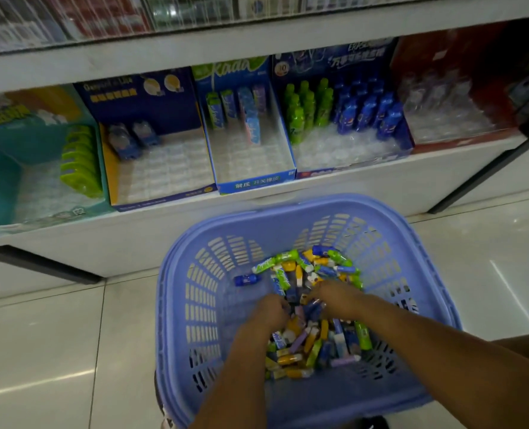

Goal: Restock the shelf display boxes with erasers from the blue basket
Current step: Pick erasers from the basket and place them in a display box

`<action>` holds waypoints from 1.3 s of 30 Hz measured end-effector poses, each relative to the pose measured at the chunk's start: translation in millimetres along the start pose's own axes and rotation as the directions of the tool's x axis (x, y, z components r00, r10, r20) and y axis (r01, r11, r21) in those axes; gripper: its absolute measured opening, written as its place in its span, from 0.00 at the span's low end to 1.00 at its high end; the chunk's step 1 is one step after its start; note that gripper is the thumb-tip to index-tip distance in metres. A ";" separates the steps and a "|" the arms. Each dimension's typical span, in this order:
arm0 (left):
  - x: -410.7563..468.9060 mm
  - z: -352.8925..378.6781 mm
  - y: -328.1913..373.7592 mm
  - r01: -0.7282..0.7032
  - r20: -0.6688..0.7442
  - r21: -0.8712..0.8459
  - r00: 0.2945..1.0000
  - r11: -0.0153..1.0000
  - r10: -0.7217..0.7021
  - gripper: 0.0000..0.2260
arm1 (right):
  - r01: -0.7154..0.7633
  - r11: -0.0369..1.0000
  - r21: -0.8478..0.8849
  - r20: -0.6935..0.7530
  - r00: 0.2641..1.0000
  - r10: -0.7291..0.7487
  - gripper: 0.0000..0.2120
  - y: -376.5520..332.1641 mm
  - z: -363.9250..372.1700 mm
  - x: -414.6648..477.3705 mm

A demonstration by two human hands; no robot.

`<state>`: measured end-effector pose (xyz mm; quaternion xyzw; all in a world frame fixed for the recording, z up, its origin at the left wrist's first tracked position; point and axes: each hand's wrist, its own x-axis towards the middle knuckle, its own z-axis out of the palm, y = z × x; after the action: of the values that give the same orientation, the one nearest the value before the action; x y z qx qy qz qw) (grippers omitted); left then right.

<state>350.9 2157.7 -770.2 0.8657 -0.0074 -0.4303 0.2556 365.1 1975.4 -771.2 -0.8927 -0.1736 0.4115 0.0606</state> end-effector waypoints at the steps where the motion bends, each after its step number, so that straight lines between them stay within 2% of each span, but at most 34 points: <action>1: 0.6 -5.6 3.7 0.020 -0.029 0.002 0.999 1.000 -0.020 0.09 | -0.027 0.995 0.093 -0.011 1.000 0.029 0.20 1.5 -4.5 -0.9; 3: 0.5 -20.9 9.5 0.121 -0.055 -0.058 0.991 0.991 -0.124 0.13 | -0.054 0.946 0.319 -0.059 0.995 0.077 0.24 3.8 -16.4 -7.2; 4: 0.8 -29.9 11.4 0.173 -0.024 -0.177 0.983 0.969 -0.180 0.16 | -0.044 0.887 0.460 -0.089 0.991 0.095 0.25 4.5 -24.0 -12.2; 5: -1.2 -38.7 14.6 0.200 0.043 -0.366 0.979 0.909 -0.198 0.17 | -0.014 0.784 0.620 -0.115 0.987 0.108 0.23 4.3 -33.0 -18.4; 7: -10.1 -57.5 23.5 0.178 0.166 -0.721 0.983 0.670 -0.083 0.12 | 0.092 0.486 0.869 -0.156 0.983 0.093 0.16 -0.3 -51.3 -32.1; 8: -16.2 -66.4 27.0 0.132 0.166 -0.813 0.986 0.567 0.009 0.08 | 0.147 0.382 0.912 -0.192 0.978 0.081 0.14 -3.7 -59.9 -38.4; 9: -22.3 -74.4 30.5 0.077 0.136 -0.865 0.987 0.495 0.083 0.08 | 0.190 0.330 0.925 -0.227 0.971 0.077 0.15 -8.3 -68.0 -44.2; 10: -28.5 -82.5 34.8 0.027 0.100 -0.895 0.985 0.445 0.141 0.10 | 0.221 0.305 0.926 -0.256 0.963 0.079 0.16 -14.3 -76.0 -49.5; 12: -40.2 -96.4 43.2 -0.049 0.039 -0.895 0.982 0.444 0.186 0.15 | 0.274 0.317 0.908 -0.318 0.943 0.095 0.14 -27.8 -91.3 -58.0; 15: -55.5 -112.7 46.8 -0.133 -0.039 -0.880 0.977 0.456 0.210 0.11 | 0.349 0.380 0.857 -0.416 0.903 0.108 0.10 -47.8 -112.9 -68.6; 17: -67.9 -124.6 44.4 -0.192 -0.097 -0.885 0.967 0.423 0.237 0.06 | 0.422 0.324 0.847 -0.484 0.864 0.140 0.06 -56.6 -123.5 -74.3; 20: -91.3 -147.0 40.2 -0.247 -0.148 -0.888 0.952 0.388 0.267 0.04 | 0.484 0.233 0.843 -0.523 0.839 0.150 0.04 -70.7 -139.3 -83.3; 23: -116.6 -170.8 33.1 -0.324 -0.240 -0.897 0.928 0.300 0.284 0.05 | 0.500 0.241 0.832 -0.540 0.829 0.146 0.06 -86.9 -158.0 -89.4; 25: -131.6 -186.5 24.5 -0.398 -0.345 -0.906 0.891 0.144 0.293 0.05 | 0.524 0.272 0.807 -0.573 0.806 0.147 0.06 -96.6 -172.9 -91.0; 27: -142.6 -200.7 14.8 -0.466 -0.458 -0.884 0.845 -0.040 0.275 0.04 | 0.555 0.355 0.752 -0.628 0.767 0.130 0.05 -107.0 -191.2 -90.7; 29: -148.2 -210.0 6.2 -0.514 -0.548 -0.835 0.808 -0.196 0.215 0.05 | 0.573 0.465 0.675 -0.690 0.713 0.123 0.05 -120.7 -213.6 -86.3; 31: -150.4 -215.2 -1.0 -0.554 -0.609 -0.776 0.782 -0.302 0.129 0.07 | 0.605 0.512 0.610 -0.751 0.647 0.131 0.08 -138.5 -239.1 -77.1; 35: -145.4 -215.9 -10.8 -0.616 -0.645 -0.676 0.760 -0.404 -0.081 0.01 | 0.624 0.672 0.399 -0.856 0.517 0.029 0.09 -179.4 -285.8 -44.4; 39: -139.0 -216.0 -18.7 -0.660 -0.638 -0.602 0.736 -0.448 -0.226 0.02 | 0.487 0.859 0.155 -0.863 0.490 -0.122 0.13 -213.0 -310.8 0.9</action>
<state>421.2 2300.5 -567.8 0.2956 0.2083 0.0975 0.9272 545.1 2185.1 -515.1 -0.9017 -0.1994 -0.0520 0.3802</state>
